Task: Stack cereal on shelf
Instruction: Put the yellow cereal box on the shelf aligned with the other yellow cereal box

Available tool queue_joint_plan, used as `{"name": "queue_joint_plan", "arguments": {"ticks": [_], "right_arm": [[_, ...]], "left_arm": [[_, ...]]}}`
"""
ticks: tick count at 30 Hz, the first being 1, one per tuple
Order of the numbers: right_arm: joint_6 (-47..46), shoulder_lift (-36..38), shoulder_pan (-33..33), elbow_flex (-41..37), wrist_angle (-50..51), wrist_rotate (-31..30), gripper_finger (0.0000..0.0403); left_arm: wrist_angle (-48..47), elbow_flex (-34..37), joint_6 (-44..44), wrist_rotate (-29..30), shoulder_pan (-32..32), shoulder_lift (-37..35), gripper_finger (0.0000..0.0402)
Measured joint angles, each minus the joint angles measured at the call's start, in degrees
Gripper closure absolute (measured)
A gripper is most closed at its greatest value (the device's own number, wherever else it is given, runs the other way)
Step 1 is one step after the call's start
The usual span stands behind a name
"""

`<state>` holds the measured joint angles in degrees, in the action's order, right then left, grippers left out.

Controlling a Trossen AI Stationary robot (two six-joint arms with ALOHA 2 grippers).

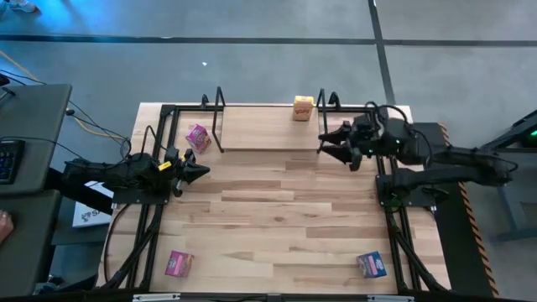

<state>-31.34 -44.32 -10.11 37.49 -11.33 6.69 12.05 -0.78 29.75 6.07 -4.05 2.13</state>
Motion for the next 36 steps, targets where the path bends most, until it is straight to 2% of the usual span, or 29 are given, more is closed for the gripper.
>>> {"name": "queue_joint_plan", "arguments": {"ticks": [4, 7, 9, 11, 15, 21, 24, 29, 33, 36], "right_arm": [[-3.51, 0.40, 0.49, -2.43, -1.51, -3.43, 0.0153], [-4.68, -0.97, 0.49, -1.59, -1.71, -3.48, 0.0153], [-4.27, -2.02, 0.49, -0.31, -1.40, -3.44, 0.0153], [-2.78, -3.05, 0.49, 1.47, -1.80, -3.37, 0.0153], [-0.07, -5.37, 0.49, 4.28, 0.23, -3.29, 0.0153], [0.28, -7.59, 0.49, 7.23, 5.57, -3.13, 0.0153], [0.24, -7.87, 0.49, 7.59, 6.17, -3.10, 0.0153], [0.25, -7.87, 0.49, 7.61, 6.17, -3.12, 0.0153], [0.25, -7.87, 0.49, 7.61, 6.19, -3.21, 0.0153], [0.26, -7.87, 0.49, 7.61, 6.21, -3.21, 0.0153]], "left_arm": [[8.06, 0.00, 2.63, 3.67, -0.01, 0.00, 0.0401], [14.08, -0.24, 5.73, 12.24, 0.00, 0.00, 0.0400], [14.61, -1.80, 8.52, 16.99, 0.05, 0.22, 0.0391], [11.66, -4.60, 8.17, 17.44, 0.06, 0.60, 0.0372], [-3.05, -13.79, 8.14, 17.75, 1.41, 4.11, 0.0310], [-31.69, -31.67, 8.16, 16.81, 4.08, 12.22, 0.0198], [-45.62, -40.33, 8.79, 14.53, 4.91, 16.45, 0.0158], [-67.27, -49.70, 16.96, 12.53, 5.33, 23.82, 0.0132], [-78.87, -50.58, 25.77, 12.66, 5.33, 28.96, 0.0133], [-83.02, -50.60, 30.43, 13.03, 6.06, 32.57, 0.0132]]}}
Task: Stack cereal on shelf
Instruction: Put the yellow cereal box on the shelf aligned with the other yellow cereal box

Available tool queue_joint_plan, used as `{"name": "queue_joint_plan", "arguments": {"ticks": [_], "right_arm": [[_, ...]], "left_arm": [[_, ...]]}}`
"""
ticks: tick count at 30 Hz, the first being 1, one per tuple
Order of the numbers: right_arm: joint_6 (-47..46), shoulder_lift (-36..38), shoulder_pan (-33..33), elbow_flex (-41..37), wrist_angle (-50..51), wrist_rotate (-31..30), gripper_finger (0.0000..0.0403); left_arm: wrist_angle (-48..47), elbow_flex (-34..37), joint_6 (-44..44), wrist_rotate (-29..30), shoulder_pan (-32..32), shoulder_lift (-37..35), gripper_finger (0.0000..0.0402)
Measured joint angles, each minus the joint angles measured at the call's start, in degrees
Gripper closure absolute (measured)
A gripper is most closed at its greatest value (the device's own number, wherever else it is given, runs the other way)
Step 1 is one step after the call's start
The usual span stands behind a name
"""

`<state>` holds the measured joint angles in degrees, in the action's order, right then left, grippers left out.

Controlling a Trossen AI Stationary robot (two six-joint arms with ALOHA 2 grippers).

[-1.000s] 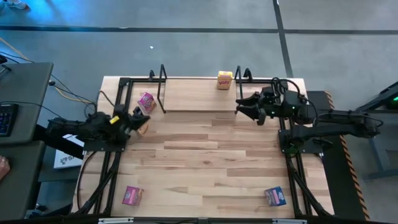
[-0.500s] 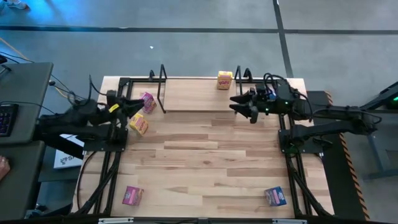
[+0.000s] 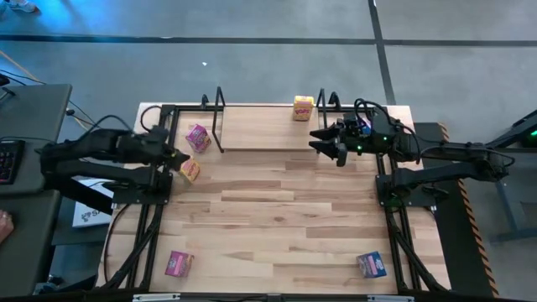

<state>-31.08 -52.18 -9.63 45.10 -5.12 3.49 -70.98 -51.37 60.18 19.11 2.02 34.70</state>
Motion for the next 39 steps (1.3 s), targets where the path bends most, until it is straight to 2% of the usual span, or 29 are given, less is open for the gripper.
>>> {"name": "queue_joint_plan", "arguments": {"ticks": [4, 7, 12, 19, 23, 31, 39], "right_arm": [[0.01, 0.00, 0.00, 0.00, 0.17, -0.02, 0.0153], [0.01, 0.00, 0.00, 0.00, 0.22, -0.02, 0.0153], [0.06, 0.00, 0.00, 0.00, 0.22, -0.04, 0.0153], [0.13, 0.00, 0.00, 0.01, 1.25, -0.04, 0.0153], [0.45, 0.00, 0.00, 0.02, 2.53, -0.04, 0.0153], [0.08, 0.00, 0.00, 0.04, 3.23, -0.04, 0.0153], [0.08, 0.00, 0.00, 0.04, 3.25, -0.07, 0.0153]], "left_arm": [[-3.98, 0.00, 2.55, 0.57, 2.27, 3.96, 0.0132], [-4.80, 0.00, 2.23, -1.99, 4.65, 5.97, 0.0132], [-4.71, 0.61, -0.84, -4.47, 8.28, 7.74, 0.0132], [-3.79, 6.80, -5.52, -8.97, 14.34, 7.34, 0.0133], [1.12, 6.13, -9.51, -9.70, 18.08, 7.20, 0.0133], [1.12, 7.56, -15.86, -12.46, 23.97, 10.45, 0.0133], [2.24, 7.58, -21.08, -16.89, 26.01, 15.28, 0.0133]]}}
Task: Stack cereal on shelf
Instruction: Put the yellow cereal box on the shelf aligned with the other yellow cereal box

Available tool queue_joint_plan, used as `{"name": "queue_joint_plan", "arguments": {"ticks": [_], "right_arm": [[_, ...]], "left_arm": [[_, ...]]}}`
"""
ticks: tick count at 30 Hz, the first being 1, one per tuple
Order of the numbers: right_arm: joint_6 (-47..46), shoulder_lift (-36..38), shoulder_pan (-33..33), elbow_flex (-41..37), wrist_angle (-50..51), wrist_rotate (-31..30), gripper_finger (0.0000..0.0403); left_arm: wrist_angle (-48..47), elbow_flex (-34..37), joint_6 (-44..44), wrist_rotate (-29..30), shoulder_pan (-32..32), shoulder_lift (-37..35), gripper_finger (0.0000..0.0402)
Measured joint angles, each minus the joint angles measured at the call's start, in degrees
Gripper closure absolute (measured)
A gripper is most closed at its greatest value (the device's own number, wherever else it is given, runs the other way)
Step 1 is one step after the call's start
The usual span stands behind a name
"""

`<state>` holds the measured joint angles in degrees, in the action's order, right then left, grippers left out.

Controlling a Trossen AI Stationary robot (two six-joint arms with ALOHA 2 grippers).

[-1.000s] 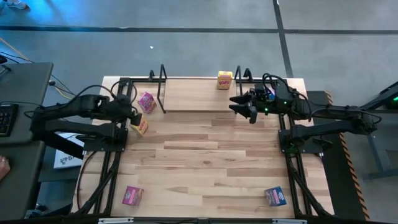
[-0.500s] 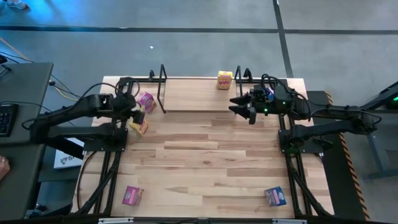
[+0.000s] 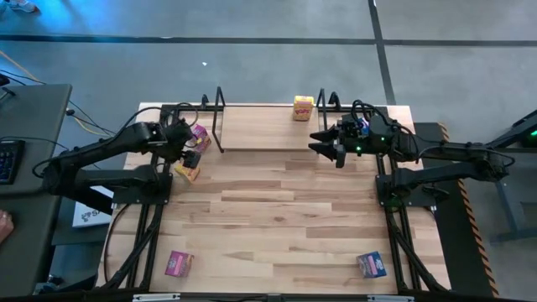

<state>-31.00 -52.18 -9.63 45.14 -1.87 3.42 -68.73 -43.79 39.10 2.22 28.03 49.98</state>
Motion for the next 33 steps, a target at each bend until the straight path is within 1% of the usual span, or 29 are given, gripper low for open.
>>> {"name": "queue_joint_plan", "arguments": {"ticks": [2, 11, 15, 19, 23, 30, 33], "right_arm": [[0.18, 0.00, 0.00, 0.00, 0.00, 0.00, 0.0153], [1.27, 0.00, -0.02, -0.02, 0.01, -0.02, 0.0153], [1.27, 0.00, -0.02, 0.00, 0.02, -0.02, 0.0153], [1.27, 0.00, -0.02, 0.00, 0.02, -0.02, 0.0153], [1.27, 0.00, -0.02, -0.02, 0.02, -0.02, 0.0153], [1.25, 0.00, -0.02, 0.00, 0.02, -0.03, 0.0153], [1.25, 0.00, -0.02, -0.01, 0.02, -0.02, 0.0153]], "left_arm": [[-0.43, 0.00, -0.75, -0.70, 0.20, 0.61, 0.0133], [-1.73, 0.00, -0.46, 0.37, 0.20, 5.66, 0.0133], [-1.69, 0.00, -0.38, -0.52, 0.20, 7.88, 0.0133], [-1.70, 0.00, -0.38, -3.20, 0.20, 9.93, 0.0133], [-1.66, 0.00, -0.79, -3.24, 0.20, 11.94, 0.0133], [-0.52, 0.00, -0.79, -3.00, 0.18, 13.68, 0.0133], [-0.56, 0.00, -0.77, -3.01, 0.18, 13.81, 0.0140]]}}
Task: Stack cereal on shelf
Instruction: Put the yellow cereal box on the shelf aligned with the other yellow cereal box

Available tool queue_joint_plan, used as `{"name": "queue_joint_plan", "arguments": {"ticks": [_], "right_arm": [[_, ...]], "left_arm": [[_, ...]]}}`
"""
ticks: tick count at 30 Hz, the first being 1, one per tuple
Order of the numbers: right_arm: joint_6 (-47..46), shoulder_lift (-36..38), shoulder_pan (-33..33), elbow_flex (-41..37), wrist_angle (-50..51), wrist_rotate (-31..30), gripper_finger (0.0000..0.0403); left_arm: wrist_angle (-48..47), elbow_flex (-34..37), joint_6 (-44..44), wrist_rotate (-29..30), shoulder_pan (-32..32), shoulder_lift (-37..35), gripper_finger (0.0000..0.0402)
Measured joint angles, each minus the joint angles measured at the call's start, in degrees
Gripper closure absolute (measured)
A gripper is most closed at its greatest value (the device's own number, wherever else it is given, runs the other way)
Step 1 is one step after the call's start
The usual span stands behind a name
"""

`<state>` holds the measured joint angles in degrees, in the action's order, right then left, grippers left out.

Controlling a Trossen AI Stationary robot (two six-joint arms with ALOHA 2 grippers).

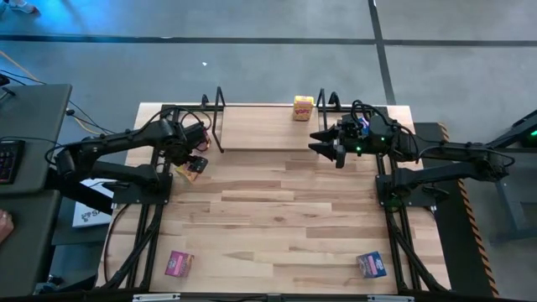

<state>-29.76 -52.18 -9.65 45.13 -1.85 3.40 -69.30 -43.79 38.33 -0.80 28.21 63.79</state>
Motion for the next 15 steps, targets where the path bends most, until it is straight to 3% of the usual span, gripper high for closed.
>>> {"name": "queue_joint_plan", "arguments": {"ticks": [9, 15], "right_arm": [[0.03, 0.00, 0.00, 0.00, -0.01, -0.01, 0.0153], [0.09, 0.00, -0.02, 0.00, -0.01, -0.01, 0.0153]], "left_arm": [[-0.02, 0.00, 0.61, -0.02, 0.00, 0.00, 0.0197], [-0.33, -0.16, 1.03, -1.41, 0.01, -0.03, 0.0214]]}}
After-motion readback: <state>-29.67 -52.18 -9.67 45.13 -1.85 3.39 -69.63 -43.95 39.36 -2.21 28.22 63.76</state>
